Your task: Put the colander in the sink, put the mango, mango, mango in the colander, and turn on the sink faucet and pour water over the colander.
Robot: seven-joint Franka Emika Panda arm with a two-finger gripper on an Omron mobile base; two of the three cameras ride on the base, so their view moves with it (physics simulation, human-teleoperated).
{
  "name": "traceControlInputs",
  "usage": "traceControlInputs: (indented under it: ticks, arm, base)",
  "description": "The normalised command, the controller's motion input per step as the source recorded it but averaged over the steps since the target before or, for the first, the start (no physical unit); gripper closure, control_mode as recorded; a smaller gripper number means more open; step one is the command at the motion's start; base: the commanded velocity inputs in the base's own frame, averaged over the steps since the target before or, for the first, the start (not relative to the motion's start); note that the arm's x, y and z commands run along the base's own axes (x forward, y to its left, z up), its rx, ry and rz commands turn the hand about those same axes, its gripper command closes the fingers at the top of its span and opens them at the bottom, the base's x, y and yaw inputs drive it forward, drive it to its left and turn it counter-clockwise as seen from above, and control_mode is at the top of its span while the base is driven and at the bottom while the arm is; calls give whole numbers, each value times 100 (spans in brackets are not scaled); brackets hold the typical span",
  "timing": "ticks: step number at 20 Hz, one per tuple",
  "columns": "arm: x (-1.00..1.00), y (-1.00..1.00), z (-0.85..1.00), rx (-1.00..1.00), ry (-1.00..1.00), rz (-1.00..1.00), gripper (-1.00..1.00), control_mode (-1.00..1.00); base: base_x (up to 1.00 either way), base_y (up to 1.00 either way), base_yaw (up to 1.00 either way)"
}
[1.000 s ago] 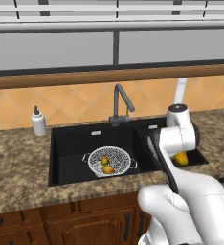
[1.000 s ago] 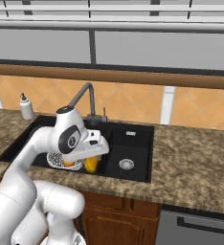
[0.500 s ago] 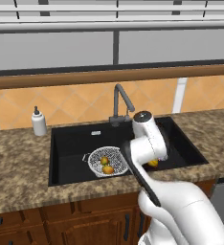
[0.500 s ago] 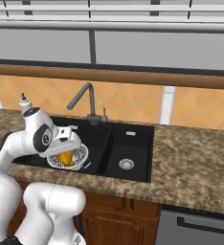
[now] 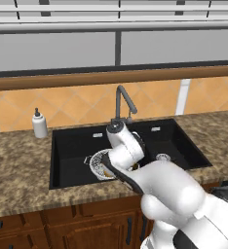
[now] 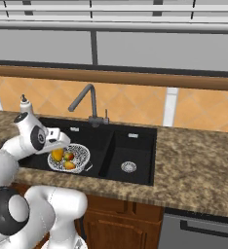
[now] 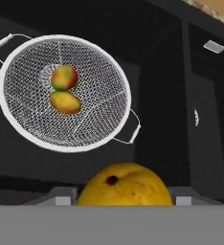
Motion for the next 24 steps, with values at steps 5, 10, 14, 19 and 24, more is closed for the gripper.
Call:
traceControlInputs:
  ticks: [5,10,14,19,24]
  arm:
    - [81,21,-25,0,5,-11,100,-100]
    - [51,-1,-44,15,2,-2,100,-100]
    - [51,6,-40,12,3,0,100,-100]
    - [37,-1,-49,8,4,0,100,-100]
    - [29,0,-46,4,0,0,100,-100]
  base:
    - [0,0,0]
    - [0,0,0]
    - [0,0,0]
    - [0,0,0]
    - [0,0,0]
